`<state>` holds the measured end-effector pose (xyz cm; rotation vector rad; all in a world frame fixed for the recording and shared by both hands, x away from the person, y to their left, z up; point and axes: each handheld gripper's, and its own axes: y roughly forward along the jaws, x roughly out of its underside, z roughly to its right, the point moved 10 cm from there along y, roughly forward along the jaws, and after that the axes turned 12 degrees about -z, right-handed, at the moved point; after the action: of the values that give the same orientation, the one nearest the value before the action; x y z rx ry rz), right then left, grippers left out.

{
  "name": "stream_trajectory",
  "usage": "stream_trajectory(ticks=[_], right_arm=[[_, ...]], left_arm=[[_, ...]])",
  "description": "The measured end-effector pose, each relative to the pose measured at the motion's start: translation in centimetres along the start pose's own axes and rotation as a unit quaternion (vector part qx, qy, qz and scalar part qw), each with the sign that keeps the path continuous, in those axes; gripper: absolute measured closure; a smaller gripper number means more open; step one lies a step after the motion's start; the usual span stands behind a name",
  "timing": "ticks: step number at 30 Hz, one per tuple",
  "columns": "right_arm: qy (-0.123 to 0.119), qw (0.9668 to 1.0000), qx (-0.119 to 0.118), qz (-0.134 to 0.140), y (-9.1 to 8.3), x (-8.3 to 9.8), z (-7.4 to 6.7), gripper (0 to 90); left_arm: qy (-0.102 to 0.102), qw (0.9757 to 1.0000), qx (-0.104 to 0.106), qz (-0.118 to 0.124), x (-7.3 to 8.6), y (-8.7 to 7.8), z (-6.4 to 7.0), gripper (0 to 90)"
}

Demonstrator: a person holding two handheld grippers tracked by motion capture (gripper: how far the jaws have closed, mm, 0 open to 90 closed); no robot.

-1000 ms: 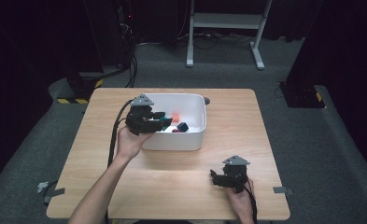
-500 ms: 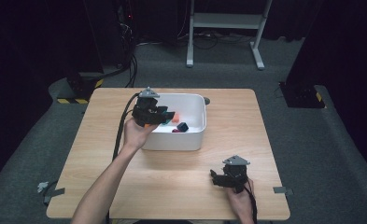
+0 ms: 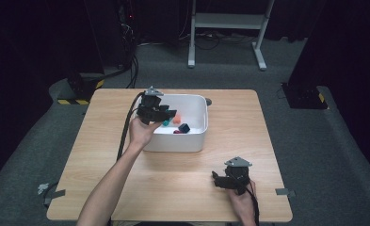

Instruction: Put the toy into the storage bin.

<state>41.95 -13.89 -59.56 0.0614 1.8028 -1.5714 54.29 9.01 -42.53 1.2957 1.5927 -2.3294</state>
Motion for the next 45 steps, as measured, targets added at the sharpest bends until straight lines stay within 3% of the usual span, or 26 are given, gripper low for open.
stream_trajectory(ticks=[6, 11, 15, 28, 45], right_arm=[[0.0, 1.0, 0.0, 0.0, 0.0, 0.0, 0.0, 13.9], [0.0, 1.0, 0.0, 0.0, 0.0, 0.0, 0.0, 13.9], [0.0, 1.0, 0.0, 0.0, 0.0, 0.0, 0.0, 13.9], [0.0, 1.0, 0.0, 0.0, 0.0, 0.0, 0.0, 13.9], [0.0, 1.0, 0.0, 0.0, 0.0, 0.0, 0.0, 13.9]], left_arm=[[-0.007, 0.9998, -0.012, -0.014, 0.3, 0.7, -0.6, 55.2], [-0.012, 0.9999, -0.008, -0.008, 0.2, 0.6, -0.6, 38.0], [-0.017, 0.9998, -0.009, 0.004, 0.1, -0.1, -0.7, 32.8], [-0.011, 0.9994, -0.028, 0.017, 1.1, -2.4, -0.9, 30.1], [-0.005, 0.9993, -0.028, 0.025, 2.7, -3.9, -0.4, 28.3]])
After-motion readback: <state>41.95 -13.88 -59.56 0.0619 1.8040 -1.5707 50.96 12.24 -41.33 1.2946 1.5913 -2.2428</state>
